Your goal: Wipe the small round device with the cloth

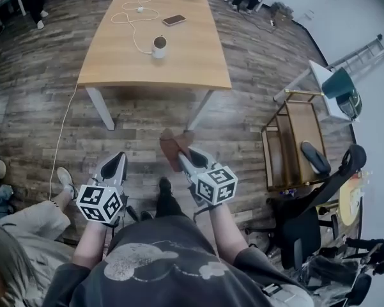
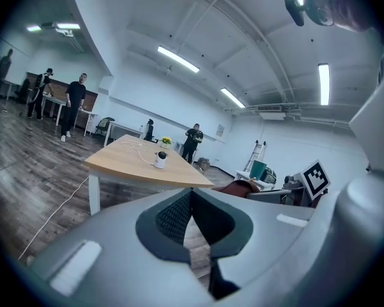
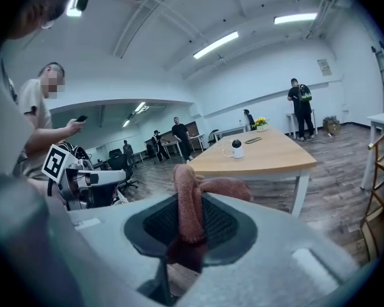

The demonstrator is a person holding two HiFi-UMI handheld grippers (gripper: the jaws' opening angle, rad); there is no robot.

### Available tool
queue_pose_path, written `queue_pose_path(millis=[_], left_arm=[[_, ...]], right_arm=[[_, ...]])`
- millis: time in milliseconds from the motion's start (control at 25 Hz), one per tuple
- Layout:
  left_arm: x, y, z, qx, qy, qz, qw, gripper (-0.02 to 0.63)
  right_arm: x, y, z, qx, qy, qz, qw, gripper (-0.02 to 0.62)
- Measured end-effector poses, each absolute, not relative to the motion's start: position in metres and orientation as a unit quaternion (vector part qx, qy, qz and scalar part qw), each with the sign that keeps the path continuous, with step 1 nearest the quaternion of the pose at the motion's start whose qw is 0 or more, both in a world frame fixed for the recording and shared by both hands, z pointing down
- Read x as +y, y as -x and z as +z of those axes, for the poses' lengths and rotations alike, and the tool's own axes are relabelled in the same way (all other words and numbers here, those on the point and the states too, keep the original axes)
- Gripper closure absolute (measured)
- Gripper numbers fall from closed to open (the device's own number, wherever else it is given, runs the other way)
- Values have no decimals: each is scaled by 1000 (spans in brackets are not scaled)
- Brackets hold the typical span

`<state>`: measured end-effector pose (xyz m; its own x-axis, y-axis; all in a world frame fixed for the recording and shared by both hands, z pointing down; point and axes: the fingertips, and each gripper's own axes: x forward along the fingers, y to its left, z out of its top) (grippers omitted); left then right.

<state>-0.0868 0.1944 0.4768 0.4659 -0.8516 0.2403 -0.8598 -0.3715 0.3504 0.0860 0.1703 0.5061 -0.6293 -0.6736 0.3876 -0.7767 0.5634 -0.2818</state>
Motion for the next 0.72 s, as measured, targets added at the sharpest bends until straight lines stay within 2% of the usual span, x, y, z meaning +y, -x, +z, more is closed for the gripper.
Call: queue_pose_path(millis=[720], left_arm=[[226, 62, 487, -501, -835, 14, 227, 588]], right_arm=[[211, -118, 511, -861, -440, 224, 120, 523]])
